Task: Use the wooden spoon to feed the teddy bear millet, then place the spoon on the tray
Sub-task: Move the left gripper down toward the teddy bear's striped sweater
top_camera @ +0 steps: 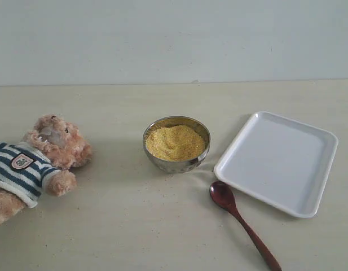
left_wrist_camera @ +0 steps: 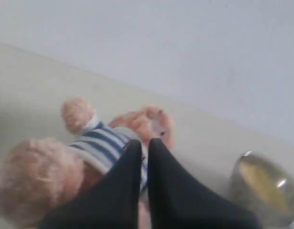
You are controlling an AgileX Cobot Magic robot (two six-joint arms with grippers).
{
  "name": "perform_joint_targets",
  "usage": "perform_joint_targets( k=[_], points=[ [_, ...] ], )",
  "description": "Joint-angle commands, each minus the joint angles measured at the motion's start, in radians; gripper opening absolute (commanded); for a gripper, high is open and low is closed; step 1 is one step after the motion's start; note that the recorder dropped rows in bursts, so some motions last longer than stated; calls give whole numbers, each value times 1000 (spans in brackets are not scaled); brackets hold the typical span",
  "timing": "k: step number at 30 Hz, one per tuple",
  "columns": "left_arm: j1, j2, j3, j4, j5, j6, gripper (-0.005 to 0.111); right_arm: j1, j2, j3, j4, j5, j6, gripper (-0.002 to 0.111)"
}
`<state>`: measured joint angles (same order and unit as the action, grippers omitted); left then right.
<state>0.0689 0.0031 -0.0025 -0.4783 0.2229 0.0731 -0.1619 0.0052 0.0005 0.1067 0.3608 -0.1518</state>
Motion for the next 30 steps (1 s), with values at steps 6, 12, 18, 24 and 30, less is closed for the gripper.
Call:
perform_joint_targets(
  k=[6,12,18,24,30],
  points=[
    [-10,-3,3,-281,-137,-66,5,-5,-5,-1,-4,-11,-3,0],
    [-10,-3,3,-446,-121,-114,5,-5,-5,-1,-4,-11,-3,0],
    [-10,89,-96,-408,-23,-64,5,-5,-5,-1,-4,-11,-3,0],
    [-10,589,-367,-269,269,257,5,-5,-5,-1,-4,-11,-3,0],
    [-10,1055,-807,-188,635,485,5,-5,-5,-1,-4,-11,-3,0]
  ],
)
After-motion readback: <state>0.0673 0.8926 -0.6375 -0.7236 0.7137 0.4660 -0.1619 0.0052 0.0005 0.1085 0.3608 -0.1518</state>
